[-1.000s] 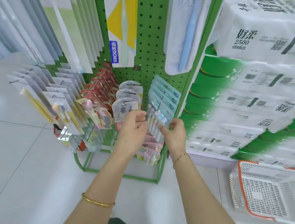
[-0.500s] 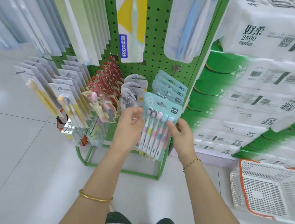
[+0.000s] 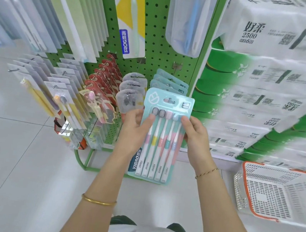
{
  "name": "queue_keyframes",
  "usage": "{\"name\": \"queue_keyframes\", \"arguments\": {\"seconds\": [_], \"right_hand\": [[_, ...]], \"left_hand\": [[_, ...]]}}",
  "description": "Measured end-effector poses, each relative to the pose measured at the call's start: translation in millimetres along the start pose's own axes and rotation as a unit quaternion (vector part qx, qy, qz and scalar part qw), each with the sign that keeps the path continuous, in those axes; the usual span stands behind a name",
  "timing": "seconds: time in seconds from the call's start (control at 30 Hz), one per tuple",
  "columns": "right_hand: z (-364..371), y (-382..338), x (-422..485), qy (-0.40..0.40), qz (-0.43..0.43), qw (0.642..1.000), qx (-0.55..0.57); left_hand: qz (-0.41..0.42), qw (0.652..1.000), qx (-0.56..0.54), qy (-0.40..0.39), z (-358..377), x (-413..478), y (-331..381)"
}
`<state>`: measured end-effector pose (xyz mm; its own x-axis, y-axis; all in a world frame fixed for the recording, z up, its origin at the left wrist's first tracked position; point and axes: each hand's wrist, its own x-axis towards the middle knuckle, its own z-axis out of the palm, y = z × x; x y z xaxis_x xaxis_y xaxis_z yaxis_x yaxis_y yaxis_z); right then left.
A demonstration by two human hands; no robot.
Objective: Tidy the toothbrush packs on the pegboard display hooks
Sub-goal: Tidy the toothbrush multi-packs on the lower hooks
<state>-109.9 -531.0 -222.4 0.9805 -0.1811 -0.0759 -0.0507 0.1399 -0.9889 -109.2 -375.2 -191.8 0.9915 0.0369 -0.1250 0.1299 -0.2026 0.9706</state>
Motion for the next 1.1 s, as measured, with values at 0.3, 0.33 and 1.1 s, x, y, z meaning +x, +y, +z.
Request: {"name": "queue_keyframes", "arguments": {"seconds": [0.3, 0.33, 1.1], "right_hand": [[-17, -40, -26, 0.008, -0.015, 0.999, -0.034], [-20, -39, -30, -0.007, -0.015, 0.998, -0.057], [-29, -48, -30, 0.017, -0.096, 0.995, -0.033]], "left_hand": [[0.037, 0.999, -0.032, 0.02, 27, 0, 19], [0.038, 0.998, -0.039, 0.033, 29, 2, 21], [0.099, 0.992, 0.044, 0.059, 60, 1, 55]]}}
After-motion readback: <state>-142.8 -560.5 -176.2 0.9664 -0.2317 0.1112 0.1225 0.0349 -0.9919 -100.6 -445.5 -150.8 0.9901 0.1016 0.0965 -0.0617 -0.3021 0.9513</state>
